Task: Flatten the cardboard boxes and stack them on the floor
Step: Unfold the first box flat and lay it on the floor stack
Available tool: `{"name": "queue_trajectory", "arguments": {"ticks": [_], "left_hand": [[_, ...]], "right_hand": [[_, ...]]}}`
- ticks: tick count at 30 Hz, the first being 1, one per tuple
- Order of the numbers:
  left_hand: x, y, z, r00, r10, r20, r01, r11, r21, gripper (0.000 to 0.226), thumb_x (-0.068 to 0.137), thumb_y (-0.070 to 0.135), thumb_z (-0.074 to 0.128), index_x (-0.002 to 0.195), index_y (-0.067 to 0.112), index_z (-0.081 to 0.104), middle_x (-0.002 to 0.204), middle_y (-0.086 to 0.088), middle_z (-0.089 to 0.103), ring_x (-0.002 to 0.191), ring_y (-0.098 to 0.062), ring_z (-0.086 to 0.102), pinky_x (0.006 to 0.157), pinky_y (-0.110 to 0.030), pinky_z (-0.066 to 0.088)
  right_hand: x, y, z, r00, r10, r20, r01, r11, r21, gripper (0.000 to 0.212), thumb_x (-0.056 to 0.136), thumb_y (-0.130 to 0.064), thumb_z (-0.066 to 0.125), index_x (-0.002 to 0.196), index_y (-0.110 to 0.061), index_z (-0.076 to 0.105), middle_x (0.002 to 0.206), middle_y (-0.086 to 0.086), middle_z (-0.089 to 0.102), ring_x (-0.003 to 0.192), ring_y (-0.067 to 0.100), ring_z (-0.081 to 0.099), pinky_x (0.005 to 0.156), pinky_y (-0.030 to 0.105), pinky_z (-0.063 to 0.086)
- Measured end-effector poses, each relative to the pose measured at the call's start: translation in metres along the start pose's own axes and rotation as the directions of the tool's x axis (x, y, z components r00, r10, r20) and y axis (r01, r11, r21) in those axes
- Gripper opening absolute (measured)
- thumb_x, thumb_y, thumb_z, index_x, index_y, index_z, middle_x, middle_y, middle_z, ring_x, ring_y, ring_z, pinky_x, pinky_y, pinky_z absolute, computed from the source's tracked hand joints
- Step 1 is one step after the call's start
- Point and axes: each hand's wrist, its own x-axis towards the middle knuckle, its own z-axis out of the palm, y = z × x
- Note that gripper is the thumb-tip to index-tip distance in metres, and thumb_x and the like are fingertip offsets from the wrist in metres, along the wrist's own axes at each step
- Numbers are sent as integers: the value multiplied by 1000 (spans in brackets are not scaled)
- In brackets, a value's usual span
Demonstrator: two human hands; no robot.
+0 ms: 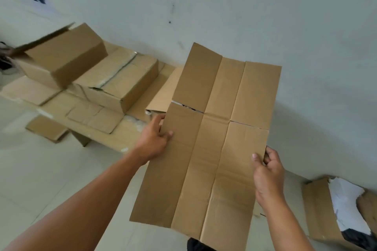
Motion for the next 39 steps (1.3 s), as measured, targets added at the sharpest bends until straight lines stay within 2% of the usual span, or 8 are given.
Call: {"name": "queue_trajectory", "arguments": {"ticks": [5, 9, 14, 21, 24, 28, 34, 39], "left_hand": [[-29, -2, -98, 982, 12, -187, -6, 999, 35, 36, 97, 18, 60, 126, 37, 47, 107, 6, 73, 88, -13, 72, 71, -34, 60], [-43, -13, -173, 943, -11, -332, 25, 999, 39, 37, 96, 19, 62, 126, 37, 49, 107, 7, 74, 86, -15, 73, 76, -41, 61], [-41, -29, -257, 865, -25, -502, 62, 996, 56, 35, 95, 19, 64, 120, 40, 51, 105, 4, 69, 84, -13, 69, 67, -30, 57], [16, -45, -384, 837, -20, -547, 82, 993, 89, 45, 96, 23, 64, 135, 38, 49, 114, 0, 66, 88, -17, 69, 72, -37, 60], [51, -47, -444, 825, -27, -565, 97, 991, 94, 45, 96, 24, 64, 136, 38, 49, 112, -1, 67, 85, -14, 68, 64, -30, 55], [84, -47, -526, 806, -59, -589, 112, 992, 53, 45, 96, 24, 64, 136, 39, 50, 112, -3, 67, 86, -15, 68, 60, -28, 52], [105, -64, -655, 742, -83, -665, 163, 985, 60, 47, 93, 30, 67, 134, 45, 51, 114, -5, 70, 91, -22, 69, 77, -41, 58], [140, -85, -762, 761, -61, -645, 114, 993, 41, 47, 93, 27, 68, 136, 39, 53, 109, -2, 71, 84, -16, 70, 67, -31, 56]], "right_hand": [[-29, -22, 88, 985, -55, 166, 54, 998, 14, 27, 97, -1, 57, 120, -15, 58, 99, -5, 69, 88, 8, 64, 76, 17, 45], [-46, -31, 164, 949, -53, 312, 67, 997, -33, 28, 96, -5, 59, 123, -10, 58, 106, 3, 71, 98, 18, 67, 88, 29, 49], [-60, -42, 260, 891, -83, 446, 118, 992, -52, 20, 94, -7, 61, 113, -15, 59, 101, -2, 69, 89, 6, 65, 80, 24, 49], [-66, -58, 410, 866, -38, 499, 86, 994, -73, 18, 86, -2, 60, 100, -12, 59, 87, 2, 71, 71, 14, 62, 60, 23, 49], [-62, -71, 483, 863, -25, 505, 69, 995, -68, 18, 84, 1, 58, 98, -10, 57, 81, 2, 68, 60, 9, 55, 57, 29, 46], [-69, -101, 571, 854, -29, 520, 77, 994, -72, 14, 83, 2, 58, 93, -7, 54, 75, 2, 60, 50, 2, 47, 46, 19, 40], [-96, -133, 707, 810, -40, 586, 106, 991, -79, 17, 83, -1, 58, 94, -14, 57, 82, -1, 68, 64, 10, 57, 57, 23, 47], [-131, -135, 820, 833, -43, 551, 126, 986, -113, 19, 82, -6, 54, 96, -19, 58, 86, 1, 70, 68, 17, 60, 59, 29, 48]]}}
